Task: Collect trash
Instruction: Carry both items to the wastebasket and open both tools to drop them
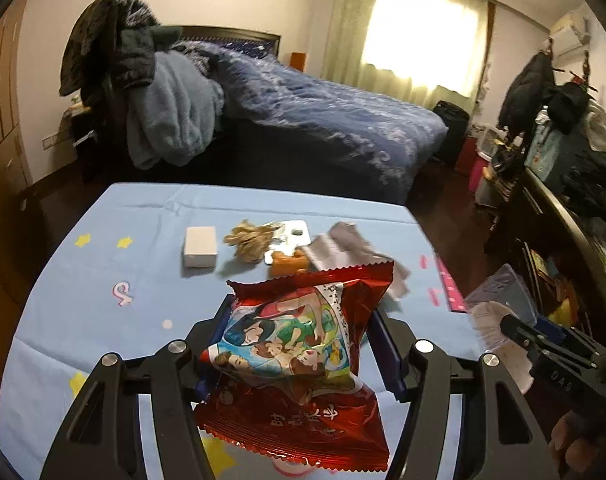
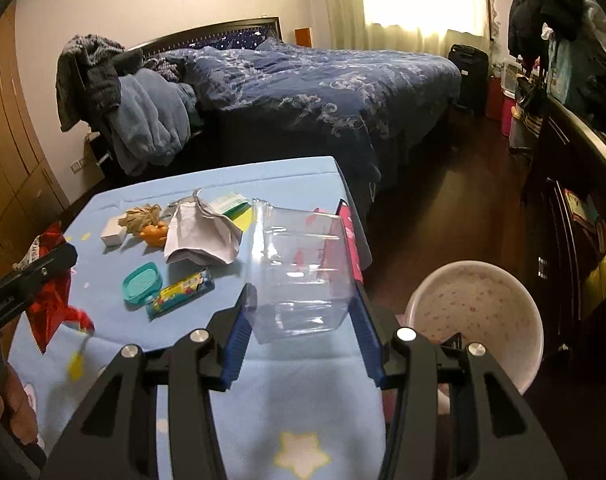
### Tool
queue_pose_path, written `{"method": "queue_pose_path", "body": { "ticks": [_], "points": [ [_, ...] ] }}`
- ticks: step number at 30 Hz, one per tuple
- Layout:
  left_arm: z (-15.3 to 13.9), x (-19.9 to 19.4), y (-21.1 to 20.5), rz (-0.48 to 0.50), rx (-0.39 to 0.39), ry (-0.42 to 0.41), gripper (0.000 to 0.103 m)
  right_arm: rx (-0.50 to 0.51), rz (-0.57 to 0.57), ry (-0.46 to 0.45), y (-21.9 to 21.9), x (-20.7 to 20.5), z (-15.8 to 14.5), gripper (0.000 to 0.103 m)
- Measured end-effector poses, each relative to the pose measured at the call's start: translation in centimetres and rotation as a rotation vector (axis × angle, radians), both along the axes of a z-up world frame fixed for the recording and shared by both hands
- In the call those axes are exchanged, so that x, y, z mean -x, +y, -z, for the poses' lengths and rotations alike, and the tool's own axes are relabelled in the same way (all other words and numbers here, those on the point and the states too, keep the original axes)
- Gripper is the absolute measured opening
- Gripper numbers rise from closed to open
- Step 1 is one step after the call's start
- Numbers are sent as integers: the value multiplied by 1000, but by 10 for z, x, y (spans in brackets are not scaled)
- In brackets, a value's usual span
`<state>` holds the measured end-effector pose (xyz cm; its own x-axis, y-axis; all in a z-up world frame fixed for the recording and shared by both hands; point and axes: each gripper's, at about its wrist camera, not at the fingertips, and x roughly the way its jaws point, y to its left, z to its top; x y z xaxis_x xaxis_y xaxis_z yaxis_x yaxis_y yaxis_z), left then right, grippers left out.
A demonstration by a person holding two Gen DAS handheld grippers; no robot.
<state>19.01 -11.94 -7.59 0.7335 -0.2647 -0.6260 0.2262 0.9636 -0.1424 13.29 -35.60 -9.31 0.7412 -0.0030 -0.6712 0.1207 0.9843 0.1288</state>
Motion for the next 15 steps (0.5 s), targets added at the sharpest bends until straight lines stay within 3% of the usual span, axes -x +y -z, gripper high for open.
{"method": "queue_pose_path", "body": {
  "ticks": [15],
  "points": [
    [-58,55,-38,98,-1,-163,67,-22,50,-74,-25,60,-29,48]
  ]
}}
